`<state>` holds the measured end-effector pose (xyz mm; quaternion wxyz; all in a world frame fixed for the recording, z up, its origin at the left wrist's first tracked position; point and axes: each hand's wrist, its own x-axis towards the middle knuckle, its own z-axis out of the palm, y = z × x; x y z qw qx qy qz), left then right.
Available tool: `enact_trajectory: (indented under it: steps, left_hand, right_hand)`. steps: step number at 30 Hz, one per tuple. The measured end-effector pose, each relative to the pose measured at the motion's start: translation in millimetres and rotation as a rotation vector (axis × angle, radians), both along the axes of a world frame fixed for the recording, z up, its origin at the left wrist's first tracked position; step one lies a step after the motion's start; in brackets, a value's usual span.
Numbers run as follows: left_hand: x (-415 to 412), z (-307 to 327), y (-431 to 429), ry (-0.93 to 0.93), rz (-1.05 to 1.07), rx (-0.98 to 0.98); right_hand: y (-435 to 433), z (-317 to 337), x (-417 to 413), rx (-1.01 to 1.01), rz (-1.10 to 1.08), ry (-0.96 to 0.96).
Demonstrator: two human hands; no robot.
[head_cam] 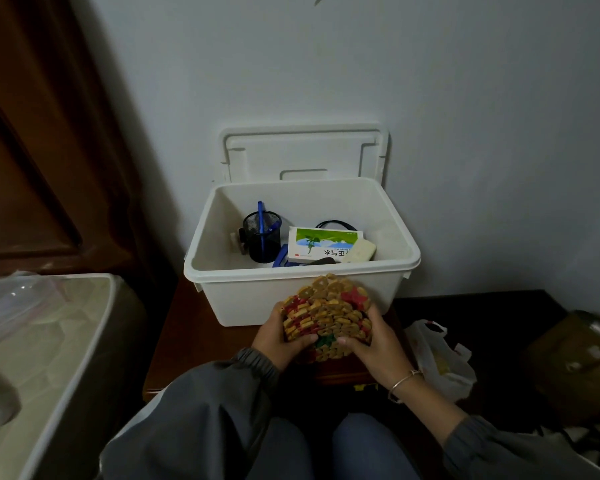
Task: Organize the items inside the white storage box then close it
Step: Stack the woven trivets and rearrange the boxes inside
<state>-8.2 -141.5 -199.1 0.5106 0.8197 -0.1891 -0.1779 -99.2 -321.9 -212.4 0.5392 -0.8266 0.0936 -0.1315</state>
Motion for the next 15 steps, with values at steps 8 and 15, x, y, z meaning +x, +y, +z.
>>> enact_trajectory:
  steps: [8,15]
  left_hand:
    - [-8,-4,-11,-0.230,0.093,-0.030]
    - [-13,-5,-13,-0.363,0.120,0.001]
  right_hand:
    - [-14,-10,9,-0.006,0.011,0.050]
    - [-12,-20,9,0.031,-0.078,0.040]
